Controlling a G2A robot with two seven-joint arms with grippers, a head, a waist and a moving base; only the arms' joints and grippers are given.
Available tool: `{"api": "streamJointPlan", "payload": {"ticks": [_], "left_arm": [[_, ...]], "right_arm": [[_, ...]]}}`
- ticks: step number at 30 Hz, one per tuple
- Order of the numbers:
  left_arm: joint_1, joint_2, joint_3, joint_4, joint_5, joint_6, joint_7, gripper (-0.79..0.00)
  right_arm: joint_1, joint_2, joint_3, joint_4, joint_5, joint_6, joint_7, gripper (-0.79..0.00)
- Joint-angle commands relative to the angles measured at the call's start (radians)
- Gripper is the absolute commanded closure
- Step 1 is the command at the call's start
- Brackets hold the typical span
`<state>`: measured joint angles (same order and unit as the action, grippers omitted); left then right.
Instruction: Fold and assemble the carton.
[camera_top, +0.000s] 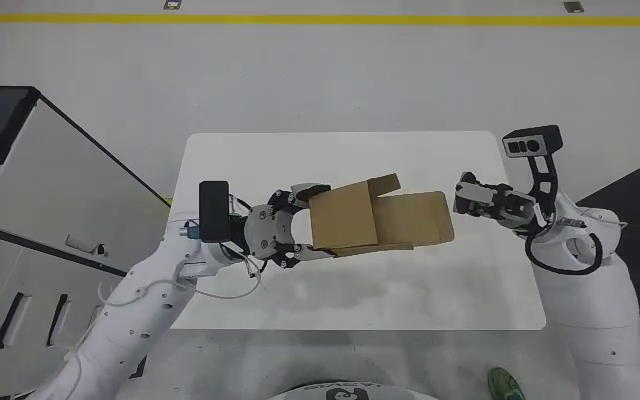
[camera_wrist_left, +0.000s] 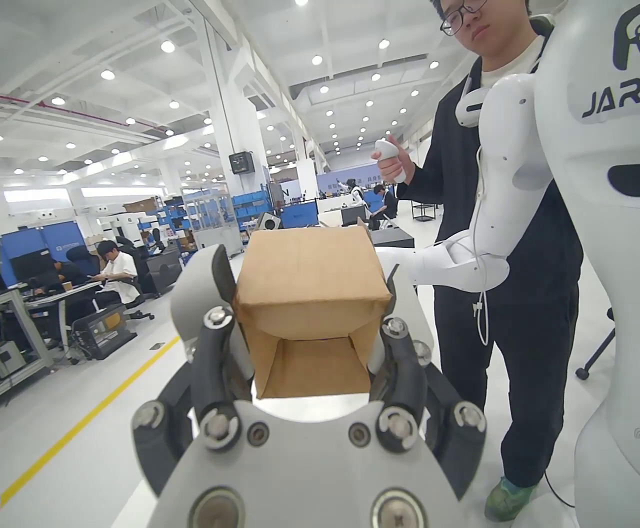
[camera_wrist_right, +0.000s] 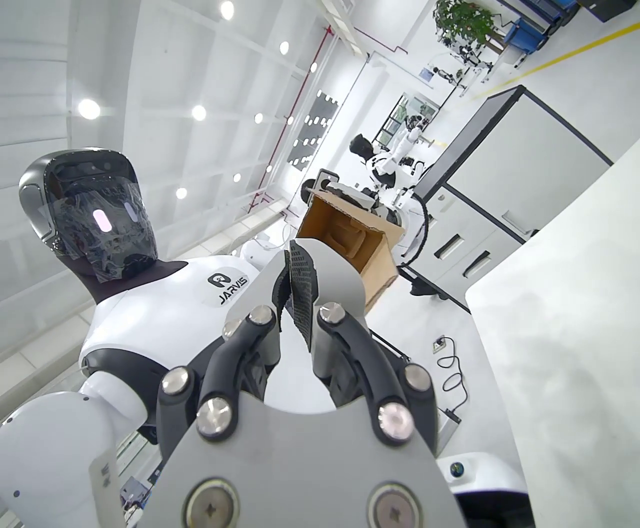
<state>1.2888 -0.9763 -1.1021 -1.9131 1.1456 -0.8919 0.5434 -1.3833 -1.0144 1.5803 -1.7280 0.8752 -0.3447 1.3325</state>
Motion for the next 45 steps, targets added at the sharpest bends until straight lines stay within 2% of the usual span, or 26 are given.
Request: {"api": "streamJointPlan", "payload": {"ticks": [1,7,12,23,36,45], "left_arm": [[0.0,-0.003,0.0,-0.001,0.023,0.004,0.026,0.0],[-0.001,-0.004,-0.004,-0.002,0.049,0.016,0.036,0.0],[0.006,-0.007,-0.002,-0.015,0.04,0.033,0.001,0.0],[0.0,-0.011,-0.019,-0.019,0.092,0.006,0.001,0.0],[0.015,-0.012,-0.037,-0.034,0.138,-0.015,0.004,0.0],[0.026,-0.014,-0.049,-0.039,0.139,-0.014,-0.002,0.0]], "right_arm": [[0.01,-0.001,-0.01,0.0,0.002,0.0,-0.002,0.0],[0.01,-0.001,-0.01,0.0,0.002,0.0,-0.002,0.0],[0.01,-0.005,-0.031,-0.016,-0.018,0.017,-0.054,0.0],[0.1,-0.017,-0.118,0.041,-0.044,0.039,-0.091,0.0],[0.211,-0.038,-0.242,0.113,-0.043,0.055,-0.061,0.0],[0.224,-0.044,-0.29,0.121,-0.033,0.09,0.004,0.0]]}}
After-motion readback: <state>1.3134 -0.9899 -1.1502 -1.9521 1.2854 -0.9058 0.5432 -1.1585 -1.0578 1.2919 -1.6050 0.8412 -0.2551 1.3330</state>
